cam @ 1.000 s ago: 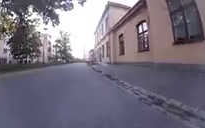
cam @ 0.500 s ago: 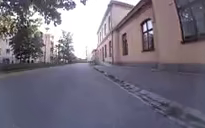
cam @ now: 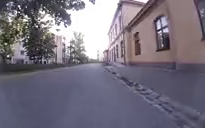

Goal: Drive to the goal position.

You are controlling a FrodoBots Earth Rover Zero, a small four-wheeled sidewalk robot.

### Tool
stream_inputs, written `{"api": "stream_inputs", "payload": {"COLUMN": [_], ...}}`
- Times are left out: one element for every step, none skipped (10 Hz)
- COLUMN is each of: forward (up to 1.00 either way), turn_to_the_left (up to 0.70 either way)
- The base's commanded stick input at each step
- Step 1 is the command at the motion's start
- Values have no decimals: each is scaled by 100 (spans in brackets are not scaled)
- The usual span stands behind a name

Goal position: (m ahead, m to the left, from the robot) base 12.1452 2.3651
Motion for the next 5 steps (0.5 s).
{"api": "stream_inputs", "payload": {"forward": [70,70,70,70,70], "turn_to_the_left": [6,14,22,31,35]}}
